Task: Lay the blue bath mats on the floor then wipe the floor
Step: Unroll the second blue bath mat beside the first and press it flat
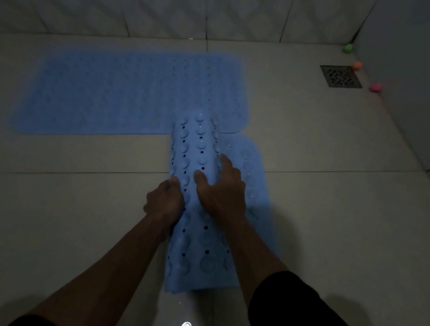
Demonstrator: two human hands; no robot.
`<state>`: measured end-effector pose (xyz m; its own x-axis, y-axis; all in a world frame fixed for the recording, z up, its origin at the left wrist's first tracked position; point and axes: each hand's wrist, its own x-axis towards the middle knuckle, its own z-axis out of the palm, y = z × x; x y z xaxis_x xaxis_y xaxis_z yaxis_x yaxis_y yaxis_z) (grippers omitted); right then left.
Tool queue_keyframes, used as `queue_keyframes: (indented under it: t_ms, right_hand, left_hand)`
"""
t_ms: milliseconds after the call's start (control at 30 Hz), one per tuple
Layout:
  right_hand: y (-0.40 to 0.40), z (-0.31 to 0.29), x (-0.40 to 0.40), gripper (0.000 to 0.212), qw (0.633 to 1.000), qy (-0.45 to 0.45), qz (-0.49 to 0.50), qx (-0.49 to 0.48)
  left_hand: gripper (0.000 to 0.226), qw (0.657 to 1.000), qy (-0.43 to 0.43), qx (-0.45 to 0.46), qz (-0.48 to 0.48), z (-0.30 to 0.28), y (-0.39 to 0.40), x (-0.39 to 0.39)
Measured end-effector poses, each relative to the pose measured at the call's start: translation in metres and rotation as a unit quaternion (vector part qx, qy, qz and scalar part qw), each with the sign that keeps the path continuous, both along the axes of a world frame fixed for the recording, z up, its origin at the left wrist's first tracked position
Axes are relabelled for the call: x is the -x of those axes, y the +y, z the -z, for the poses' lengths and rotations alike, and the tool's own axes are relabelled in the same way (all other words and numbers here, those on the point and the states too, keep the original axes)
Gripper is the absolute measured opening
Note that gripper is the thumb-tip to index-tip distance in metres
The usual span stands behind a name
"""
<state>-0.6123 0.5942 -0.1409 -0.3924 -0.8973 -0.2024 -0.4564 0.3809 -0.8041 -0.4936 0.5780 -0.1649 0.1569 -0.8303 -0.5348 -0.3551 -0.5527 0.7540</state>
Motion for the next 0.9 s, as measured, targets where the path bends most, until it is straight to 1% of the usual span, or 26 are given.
queue_keyframes:
  t_ms: [67, 100, 133, 167, 200, 233, 267, 333, 400, 433, 467, 533, 600, 667, 733, 833, 900]
  right_hand:
    - [-0.006, -0.005, -0.003, 0.067, 1.0, -0.014, -0.002, -0.009]
    - [-0.01, -0.006, -0.003, 0.059, 1.0, -0.011, -0.011, -0.015]
    - [-0.013, -0.009, -0.007, 0.054, 0.999, 0.0, -0.026, -0.033]
    - [-0.014, -0.009, -0.011, 0.054, 0.998, 0.015, -0.046, -0.049]
    - [-0.014, -0.01, -0.016, 0.059, 0.995, 0.025, -0.065, -0.066]
    - [-0.014, -0.01, -0.024, 0.064, 0.994, 0.022, -0.08, -0.072]
    - [-0.013, -0.01, -0.033, 0.067, 0.994, 0.006, -0.087, -0.069]
    - [-0.01, -0.01, -0.052, 0.062, 0.994, -0.027, -0.092, -0.048]
    - [-0.01, -0.01, -0.068, 0.055, 0.995, -0.024, -0.089, -0.031]
    - [-0.011, -0.01, -0.072, 0.054, 0.996, -0.02, -0.082, -0.024]
    - [-0.013, -0.01, -0.075, 0.055, 0.997, -0.017, -0.074, -0.019]
    - [-0.018, -0.008, -0.079, 0.065, 0.997, -0.014, -0.069, -0.017]
    - [-0.022, -0.005, -0.085, 0.08, 0.995, -0.014, -0.077, -0.056]
    - [-0.022, -0.001, -0.095, 0.091, 0.99, -0.021, -0.1, -0.092]
    - [-0.021, 0.003, -0.108, 0.091, 0.989, -0.023, -0.115, -0.09]
    - [-0.024, 0.002, -0.122, 0.079, 0.995, -0.012, -0.086, -0.051]
    - [-0.03, -0.002, -0.125, 0.084, 0.996, -0.028, -0.074, -0.047]
  left_hand:
    - [0.063, 1.0, 0.004, 0.012, -0.019, -0.01, 0.004, -0.009]
    - [0.06, 0.999, 0.013, 0.016, -0.03, -0.012, 0.005, -0.015]
    - [0.065, 0.999, 0.027, 0.014, -0.044, -0.014, 0.006, -0.022]
    - [0.076, 0.997, 0.045, 0.011, -0.054, -0.015, 0.007, -0.031]
    - [0.086, 0.997, 0.059, 0.004, -0.056, -0.015, 0.008, -0.038]
    - [0.09, 0.996, 0.069, -0.004, -0.054, -0.015, 0.009, -0.046]
    - [0.09, 0.996, 0.077, -0.008, -0.053, -0.015, 0.009, -0.052]
    - [0.088, 0.994, 0.087, -0.008, -0.067, -0.015, 0.009, -0.064]
    - [0.09, 0.993, 0.075, -0.008, -0.093, -0.015, 0.008, -0.074]
    - [0.088, 0.993, 0.065, -0.006, -0.1, -0.015, 0.007, -0.08]
    - [0.082, 0.994, 0.055, -0.008, -0.099, -0.016, 0.005, -0.086]
    - [0.074, 0.994, 0.053, -0.015, -0.094, -0.017, 0.003, -0.098]
    - [0.075, 0.995, 0.041, -0.02, -0.087, -0.018, 0.002, -0.109]
    - [0.069, 0.996, 0.03, -0.009, -0.084, -0.015, 0.0, -0.12]
    - [0.065, 0.995, 0.029, 0.002, -0.09, -0.017, -0.002, -0.129]
    - [0.073, 0.994, 0.037, 0.013, -0.098, -0.021, -0.004, -0.14]
    - [0.079, 0.994, 0.038, 0.013, -0.1, -0.02, -0.005, -0.147]
